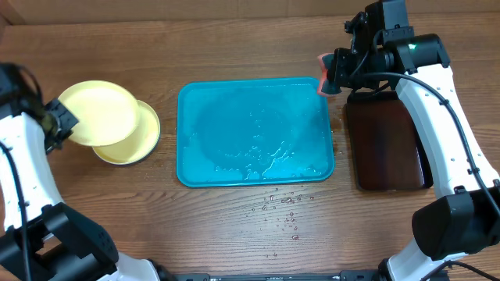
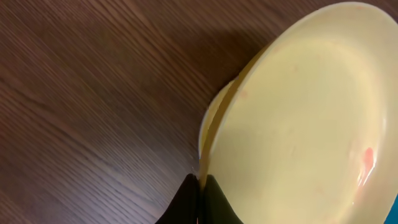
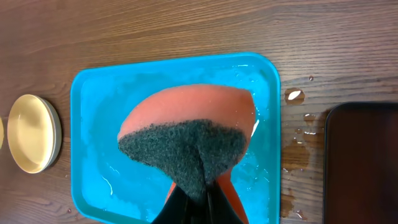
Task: Clean dirty plates on tray and stack at the side
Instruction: 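Carry the second yellow plate left and stack it on the plate pile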
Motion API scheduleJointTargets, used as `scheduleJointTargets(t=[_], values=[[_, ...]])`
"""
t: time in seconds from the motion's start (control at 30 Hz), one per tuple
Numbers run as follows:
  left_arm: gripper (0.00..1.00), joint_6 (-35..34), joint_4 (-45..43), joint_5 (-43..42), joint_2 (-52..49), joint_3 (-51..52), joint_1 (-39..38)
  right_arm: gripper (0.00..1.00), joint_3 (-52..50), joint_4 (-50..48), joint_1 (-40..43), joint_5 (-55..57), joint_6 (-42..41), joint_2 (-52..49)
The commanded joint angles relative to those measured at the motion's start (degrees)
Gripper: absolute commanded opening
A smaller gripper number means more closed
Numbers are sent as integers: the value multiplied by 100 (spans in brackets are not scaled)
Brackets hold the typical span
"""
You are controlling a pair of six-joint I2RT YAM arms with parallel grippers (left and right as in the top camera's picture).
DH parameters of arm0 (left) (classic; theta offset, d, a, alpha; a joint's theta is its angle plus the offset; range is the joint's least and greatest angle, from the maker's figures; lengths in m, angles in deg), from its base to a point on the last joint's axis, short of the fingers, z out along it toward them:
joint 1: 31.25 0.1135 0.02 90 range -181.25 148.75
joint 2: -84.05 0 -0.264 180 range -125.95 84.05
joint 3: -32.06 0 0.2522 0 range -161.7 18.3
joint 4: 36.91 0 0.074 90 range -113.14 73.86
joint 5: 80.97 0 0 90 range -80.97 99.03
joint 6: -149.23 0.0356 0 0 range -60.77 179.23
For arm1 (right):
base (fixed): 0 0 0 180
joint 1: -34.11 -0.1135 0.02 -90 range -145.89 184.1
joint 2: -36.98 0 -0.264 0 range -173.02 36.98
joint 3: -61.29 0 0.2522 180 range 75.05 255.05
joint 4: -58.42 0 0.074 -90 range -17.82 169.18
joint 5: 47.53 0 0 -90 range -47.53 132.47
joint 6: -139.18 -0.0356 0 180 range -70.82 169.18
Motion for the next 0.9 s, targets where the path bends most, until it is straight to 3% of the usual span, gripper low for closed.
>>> scheduleJointTargets(t=[0.0,0.4,0.63,0.87], values=[[4,245,-308,-468,184,428,46,4,28,-28,7,55,24,17],[5,236,-1858,-26,177,1858,22,4,28,55,4,55,26,17],[40,151,-2041,-151,177,1952,22,4,28,61,4,55,26,17],[50,212,-2026,-896,181,1888,22,4,28,61,4,52,24,17]])
